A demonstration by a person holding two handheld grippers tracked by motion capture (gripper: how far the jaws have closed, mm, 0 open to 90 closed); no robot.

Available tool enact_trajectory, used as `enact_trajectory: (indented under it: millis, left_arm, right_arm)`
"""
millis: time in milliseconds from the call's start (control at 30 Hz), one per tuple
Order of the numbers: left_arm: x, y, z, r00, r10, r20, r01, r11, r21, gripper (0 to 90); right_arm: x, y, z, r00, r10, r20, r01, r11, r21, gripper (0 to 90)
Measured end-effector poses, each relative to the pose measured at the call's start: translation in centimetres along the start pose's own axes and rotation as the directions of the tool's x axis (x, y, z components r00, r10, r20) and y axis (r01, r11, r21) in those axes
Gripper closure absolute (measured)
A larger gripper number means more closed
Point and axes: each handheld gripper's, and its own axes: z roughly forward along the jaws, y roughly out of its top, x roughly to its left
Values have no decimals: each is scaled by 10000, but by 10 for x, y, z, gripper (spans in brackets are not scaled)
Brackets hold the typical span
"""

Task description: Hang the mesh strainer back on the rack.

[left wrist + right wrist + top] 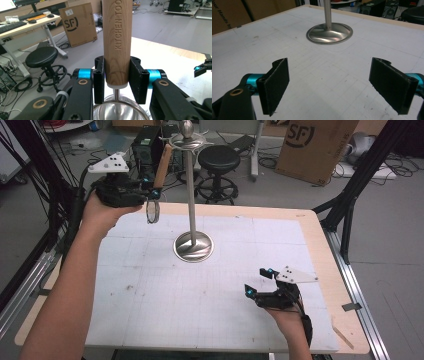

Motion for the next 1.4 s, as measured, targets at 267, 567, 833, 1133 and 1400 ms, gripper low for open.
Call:
enact_trajectory:
  millis: [267, 567, 833, 1133, 1400]
  left_arm:
    - [-6, 4, 13, 9972, 403, -634, -375, 9983, 450, 682]
    - [-9, 2, 18, 9956, 587, -731, -555, 9974, 455, 612]
    - [-8, -6, 13, 9958, 205, -895, -179, 9994, 298, 480]
    - [-5, -26, 8, 9962, -50, -868, 96, 9986, 518, 377]
    - [-2, -43, 1, 9968, -342, -727, 382, 9978, 545, 323]
  right_arm:
    - [0, 0, 0, 10000, -2, -38, 2, 10000, 43, 154]
    - [-1, -1, -1, 10000, -7, -3, 7, 10000, 23, 154]
    - [-1, -1, 0, 10000, -1, -18, 1, 10000, 49, 154]
    - [0, -2, 2, 10000, 11, -28, -10, 9999, 137, 154]
    - [1, -2, 3, 10000, -15, -41, 16, 9998, 176, 154]
